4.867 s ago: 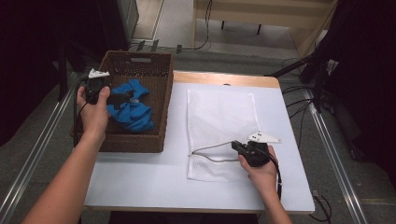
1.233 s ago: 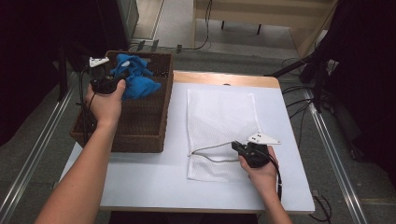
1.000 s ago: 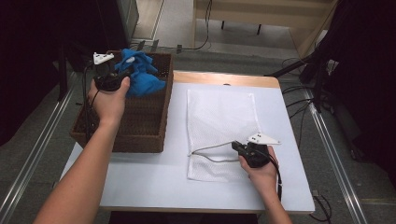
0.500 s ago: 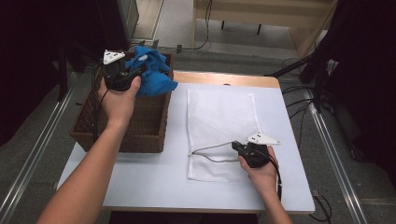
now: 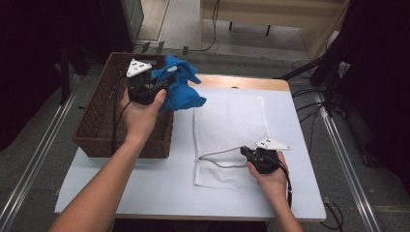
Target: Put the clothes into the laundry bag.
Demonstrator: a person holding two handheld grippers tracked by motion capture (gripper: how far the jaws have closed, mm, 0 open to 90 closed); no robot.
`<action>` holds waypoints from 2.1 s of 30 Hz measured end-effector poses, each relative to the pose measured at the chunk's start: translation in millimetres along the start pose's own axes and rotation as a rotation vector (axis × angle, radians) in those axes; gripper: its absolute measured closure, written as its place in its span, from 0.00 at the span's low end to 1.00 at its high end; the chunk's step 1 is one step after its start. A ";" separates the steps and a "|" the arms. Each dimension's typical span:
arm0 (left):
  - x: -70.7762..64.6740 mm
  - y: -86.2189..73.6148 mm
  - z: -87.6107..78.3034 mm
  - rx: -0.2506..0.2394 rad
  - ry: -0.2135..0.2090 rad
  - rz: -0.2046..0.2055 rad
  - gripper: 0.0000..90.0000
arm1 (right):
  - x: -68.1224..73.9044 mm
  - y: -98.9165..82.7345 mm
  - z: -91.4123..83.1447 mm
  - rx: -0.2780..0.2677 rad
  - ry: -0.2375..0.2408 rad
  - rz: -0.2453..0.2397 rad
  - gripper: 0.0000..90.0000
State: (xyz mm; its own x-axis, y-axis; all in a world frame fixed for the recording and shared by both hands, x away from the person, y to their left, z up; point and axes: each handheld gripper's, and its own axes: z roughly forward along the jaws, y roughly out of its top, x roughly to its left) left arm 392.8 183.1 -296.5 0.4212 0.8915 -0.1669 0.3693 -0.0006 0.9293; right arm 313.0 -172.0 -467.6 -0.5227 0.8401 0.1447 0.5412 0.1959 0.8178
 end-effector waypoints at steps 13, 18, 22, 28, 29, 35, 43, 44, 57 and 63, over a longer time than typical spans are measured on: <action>-42.1 -28.3 -12.4 0.030 -0.127 0.040 0.79 | -0.3 -0.2 0.1 -0.004 0.006 0.008 1.00; -59.3 -41.8 -19.3 0.067 -0.173 0.056 0.79 | -1.1 -0.1 -0.2 -0.006 0.005 0.006 1.00; -66.3 -49.6 -23.2 0.081 -0.208 0.052 0.79 | -1.8 0.0 -0.7 -0.014 0.009 0.010 1.00; -77.0 -69.9 -32.7 0.102 -0.262 0.043 0.78 | -2.8 0.2 -1.2 -0.015 0.007 0.009 1.00; -78.3 -74.0 -34.6 0.106 -0.272 0.036 0.78 | -2.8 0.2 -1.2 -0.015 0.007 0.009 1.00; -84.7 -99.1 -40.4 0.143 -0.311 0.029 0.78 | -1.3 0.6 -0.4 -0.019 0.015 0.013 1.00; -92.3 -126.4 -42.2 0.172 -0.367 -0.022 0.78 | -0.2 1.8 -0.4 -0.021 0.020 0.017 1.00; -94.1 -130.6 -42.1 0.177 -0.375 -0.028 0.78 | -0.2 2.5 0.0 -0.024 0.023 0.014 1.00; -122.1 -212.7 -21.1 0.397 -0.479 -0.028 0.74 | 2.4 6.0 -3.4 -0.041 0.038 0.021 1.00; -130.1 -209.1 -24.8 0.330 -0.461 0.059 0.40 | 2.5 8.1 -5.3 -0.050 0.044 0.019 1.00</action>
State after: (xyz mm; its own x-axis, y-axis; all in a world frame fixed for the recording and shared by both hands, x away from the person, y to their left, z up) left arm 240.3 78.5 -460.9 0.7397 0.5956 -0.3133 0.5422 -0.2517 0.8016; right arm 312.6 -171.0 -457.6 -0.5417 0.8203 0.1836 0.5180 0.1537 0.8415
